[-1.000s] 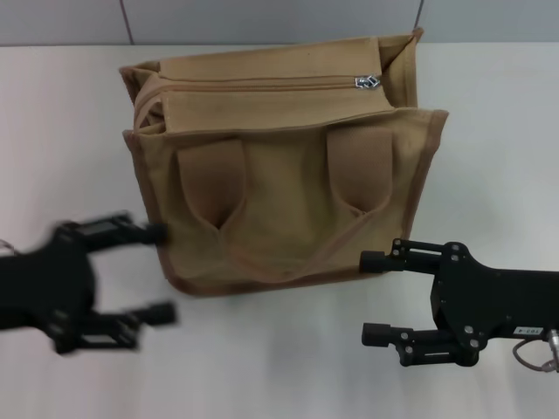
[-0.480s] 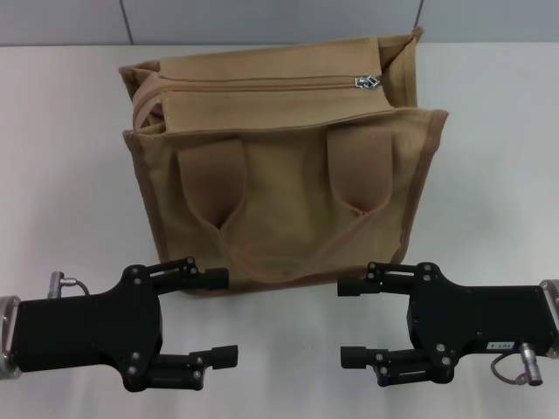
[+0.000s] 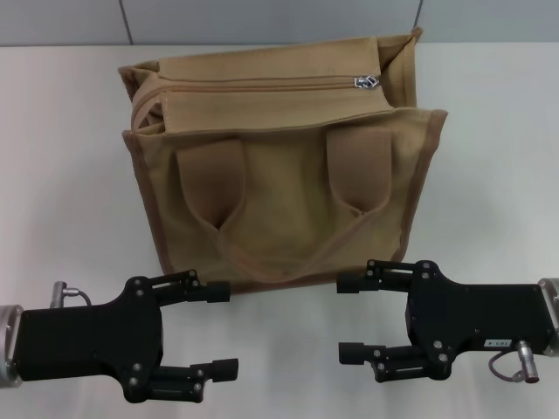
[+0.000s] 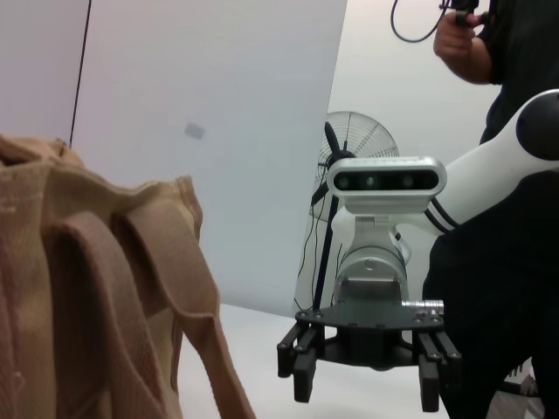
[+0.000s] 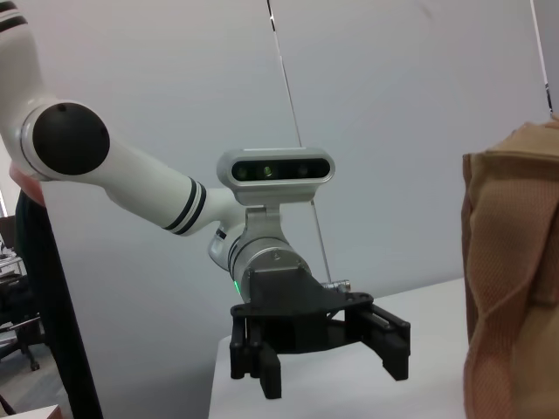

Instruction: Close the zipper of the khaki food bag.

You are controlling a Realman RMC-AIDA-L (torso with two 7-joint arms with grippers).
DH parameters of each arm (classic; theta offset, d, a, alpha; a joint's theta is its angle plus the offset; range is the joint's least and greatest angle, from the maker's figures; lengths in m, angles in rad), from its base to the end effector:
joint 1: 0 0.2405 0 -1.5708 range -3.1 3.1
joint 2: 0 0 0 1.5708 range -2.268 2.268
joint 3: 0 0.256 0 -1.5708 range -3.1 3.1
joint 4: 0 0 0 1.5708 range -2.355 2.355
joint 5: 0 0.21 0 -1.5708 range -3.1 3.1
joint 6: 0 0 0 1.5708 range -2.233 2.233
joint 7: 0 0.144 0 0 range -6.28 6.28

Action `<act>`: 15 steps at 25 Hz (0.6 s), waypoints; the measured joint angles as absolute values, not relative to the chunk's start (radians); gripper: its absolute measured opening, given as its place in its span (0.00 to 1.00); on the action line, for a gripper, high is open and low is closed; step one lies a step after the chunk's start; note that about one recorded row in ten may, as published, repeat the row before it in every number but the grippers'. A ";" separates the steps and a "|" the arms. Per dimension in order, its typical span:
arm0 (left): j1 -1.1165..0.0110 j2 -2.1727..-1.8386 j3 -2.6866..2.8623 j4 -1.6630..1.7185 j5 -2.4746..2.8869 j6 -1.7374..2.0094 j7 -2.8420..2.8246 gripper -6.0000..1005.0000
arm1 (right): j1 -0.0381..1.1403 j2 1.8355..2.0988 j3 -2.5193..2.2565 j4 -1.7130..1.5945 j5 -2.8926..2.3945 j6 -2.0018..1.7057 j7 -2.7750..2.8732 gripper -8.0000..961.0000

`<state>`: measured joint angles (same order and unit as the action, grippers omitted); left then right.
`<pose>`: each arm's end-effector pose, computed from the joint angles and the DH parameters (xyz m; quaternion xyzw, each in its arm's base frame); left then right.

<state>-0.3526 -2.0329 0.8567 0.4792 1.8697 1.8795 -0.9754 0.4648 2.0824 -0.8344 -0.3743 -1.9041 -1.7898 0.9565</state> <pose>-0.2841 0.2289 -0.0125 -0.9384 -0.1008 -0.3302 0.0153 0.2584 0.2480 -0.0471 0.9365 -0.1013 -0.3357 0.0014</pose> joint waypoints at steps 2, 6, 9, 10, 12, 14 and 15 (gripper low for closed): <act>-0.353 -2.036 0.858 0.479 1.872 1.871 -0.973 0.83 | 0.465 2.083 -0.834 -0.374 -1.902 -1.787 0.957 0.80; -0.354 -2.037 0.859 0.479 1.872 1.868 -0.971 0.83 | 0.471 2.083 -0.831 -0.374 -1.900 -1.781 0.961 0.80; -0.354 -2.037 0.859 0.479 1.873 1.867 -0.971 0.83 | 0.472 2.083 -0.832 -0.374 -1.899 -1.781 0.961 0.80; -0.354 -2.037 0.858 0.479 1.873 1.865 -0.971 0.83 | 0.472 2.083 -0.832 -0.374 -1.899 -1.781 0.961 0.80; -0.354 -2.037 0.857 0.479 1.873 1.861 -0.971 0.83 | 0.472 2.083 -0.830 -0.374 -1.899 -1.781 0.962 0.80; -0.354 -2.037 0.858 0.479 1.873 1.859 -0.973 0.83 | 0.472 2.083 -0.823 -0.374 -1.899 -1.781 0.962 0.80; -0.355 -2.037 0.858 0.479 1.873 1.859 -0.974 0.83 | 0.472 2.083 -0.823 -0.374 -1.899 -1.781 0.962 0.80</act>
